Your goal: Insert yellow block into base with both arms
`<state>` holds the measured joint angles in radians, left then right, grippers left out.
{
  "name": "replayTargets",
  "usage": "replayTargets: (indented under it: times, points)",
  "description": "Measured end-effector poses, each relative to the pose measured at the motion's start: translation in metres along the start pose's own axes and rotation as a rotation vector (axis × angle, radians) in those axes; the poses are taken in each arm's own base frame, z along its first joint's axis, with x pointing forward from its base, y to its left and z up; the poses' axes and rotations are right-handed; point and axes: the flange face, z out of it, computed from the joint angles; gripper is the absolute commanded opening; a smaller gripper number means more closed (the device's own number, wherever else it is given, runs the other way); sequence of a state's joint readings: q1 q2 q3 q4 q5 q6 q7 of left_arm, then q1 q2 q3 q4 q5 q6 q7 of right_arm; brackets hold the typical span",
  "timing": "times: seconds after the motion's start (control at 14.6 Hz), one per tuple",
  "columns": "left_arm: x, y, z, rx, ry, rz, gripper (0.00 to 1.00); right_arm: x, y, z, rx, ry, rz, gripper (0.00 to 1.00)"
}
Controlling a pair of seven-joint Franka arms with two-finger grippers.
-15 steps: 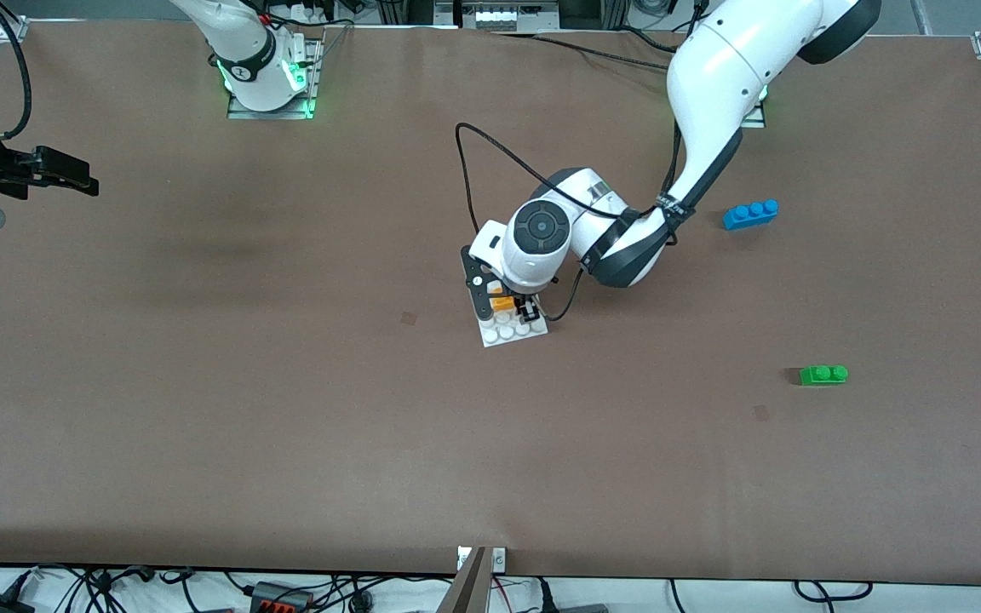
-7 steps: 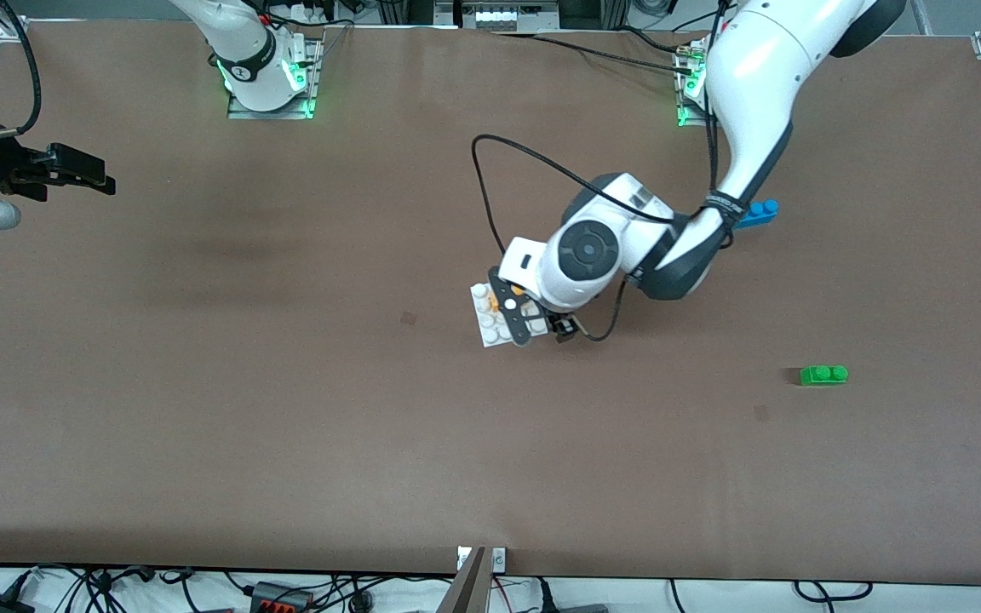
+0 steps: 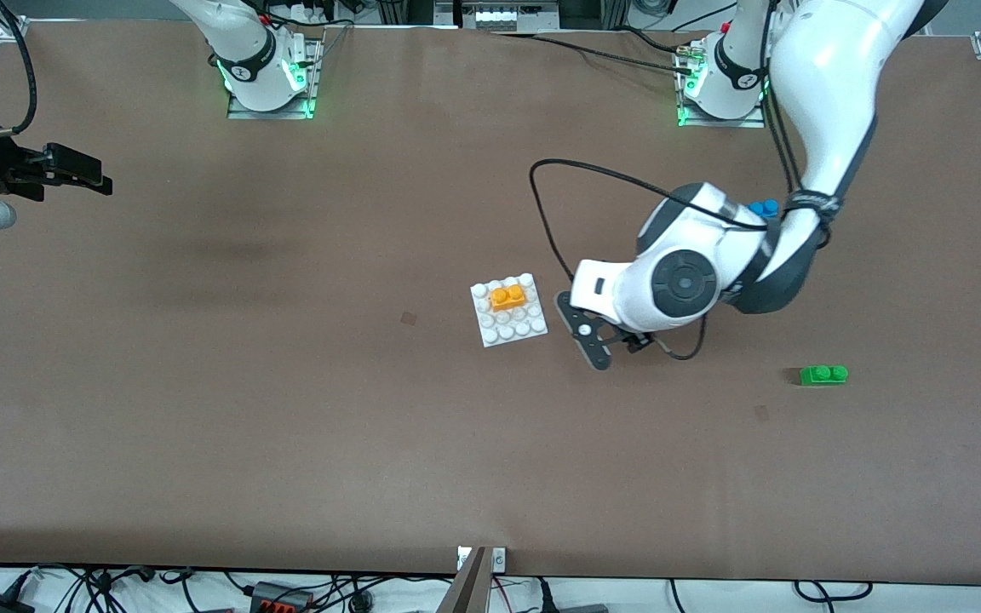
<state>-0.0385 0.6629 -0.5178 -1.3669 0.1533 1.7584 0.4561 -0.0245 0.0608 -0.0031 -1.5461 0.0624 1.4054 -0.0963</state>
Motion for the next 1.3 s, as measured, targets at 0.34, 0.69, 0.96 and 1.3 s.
replayTargets:
  times: [0.34, 0.69, 0.96, 1.3]
  points:
    - [-0.063, -0.054, -0.022, -0.044, -0.055, -0.013, 1.00, 0.000, 0.002, 0.000, 0.001, 0.001, 0.005, 1.00]
    - [-0.116, -0.090, -0.063, -0.062, 0.000, -0.074, 1.00, 0.000, 0.003, 0.000, 0.001, 0.001, 0.005, 1.00]
    - [-0.151, -0.069, -0.131, 0.037, 0.017, -0.154, 1.00, 0.000, 0.003, 0.000, 0.001, 0.000, 0.006, 1.00]
    - [-0.235, -0.063, -0.188, 0.031, 0.137, -0.707, 1.00, 0.000, 0.003, 0.000, 0.000, 0.001, 0.006, 1.00]
